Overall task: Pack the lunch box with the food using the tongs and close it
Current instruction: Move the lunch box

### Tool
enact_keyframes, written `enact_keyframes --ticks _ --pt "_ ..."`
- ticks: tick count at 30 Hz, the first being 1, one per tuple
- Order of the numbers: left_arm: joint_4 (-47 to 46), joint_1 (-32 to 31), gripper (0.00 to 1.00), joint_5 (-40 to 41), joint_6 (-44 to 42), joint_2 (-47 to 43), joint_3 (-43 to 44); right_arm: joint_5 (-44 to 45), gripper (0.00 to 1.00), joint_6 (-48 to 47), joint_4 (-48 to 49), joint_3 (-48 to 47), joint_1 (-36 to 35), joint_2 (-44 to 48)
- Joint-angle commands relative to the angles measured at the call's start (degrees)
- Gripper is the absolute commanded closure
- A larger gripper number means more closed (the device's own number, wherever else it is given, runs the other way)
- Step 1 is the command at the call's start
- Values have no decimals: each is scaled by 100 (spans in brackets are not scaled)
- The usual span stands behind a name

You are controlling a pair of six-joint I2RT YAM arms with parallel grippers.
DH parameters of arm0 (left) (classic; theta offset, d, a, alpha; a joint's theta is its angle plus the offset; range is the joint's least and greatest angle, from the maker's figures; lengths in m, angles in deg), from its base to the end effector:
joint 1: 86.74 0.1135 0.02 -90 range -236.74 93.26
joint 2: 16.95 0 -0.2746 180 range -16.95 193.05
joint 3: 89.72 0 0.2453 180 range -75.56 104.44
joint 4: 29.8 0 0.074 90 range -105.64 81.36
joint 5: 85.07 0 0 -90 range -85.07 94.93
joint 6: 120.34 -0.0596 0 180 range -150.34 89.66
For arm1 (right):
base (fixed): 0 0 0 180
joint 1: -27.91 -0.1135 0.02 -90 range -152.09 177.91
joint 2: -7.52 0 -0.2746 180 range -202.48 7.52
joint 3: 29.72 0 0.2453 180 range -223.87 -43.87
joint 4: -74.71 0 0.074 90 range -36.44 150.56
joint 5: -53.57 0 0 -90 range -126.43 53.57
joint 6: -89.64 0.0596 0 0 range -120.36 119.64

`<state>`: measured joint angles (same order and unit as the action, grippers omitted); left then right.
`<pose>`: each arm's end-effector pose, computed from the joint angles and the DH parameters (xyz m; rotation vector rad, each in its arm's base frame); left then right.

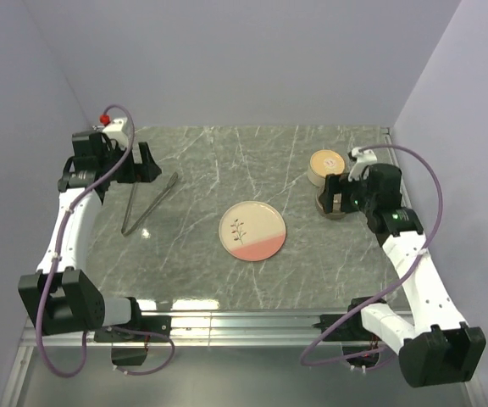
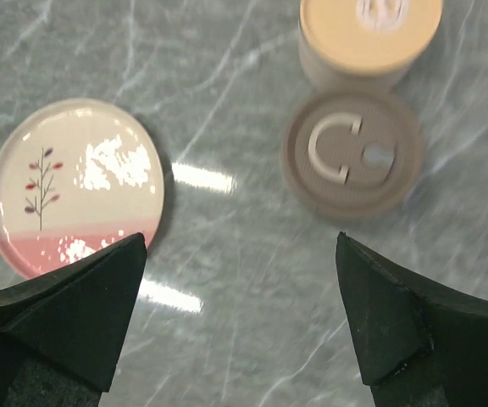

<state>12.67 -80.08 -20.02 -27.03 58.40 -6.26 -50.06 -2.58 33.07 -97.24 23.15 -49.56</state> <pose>0.3000 0.0097 0.3415 0.0625 2.1381 -0.4371 0.2229 0.0327 0.3201 -0.2697 2.0933 0.2779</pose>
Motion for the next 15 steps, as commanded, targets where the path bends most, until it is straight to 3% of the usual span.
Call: enact_keyframes --ticks 1,15 --pt "-133 2 1 218 -761 -608 -520 -246 0 687 472 431 202 548" --pt "-292 -208 1 631 -815 -1216 -1085 -395 0 846 428 819 317 1120"
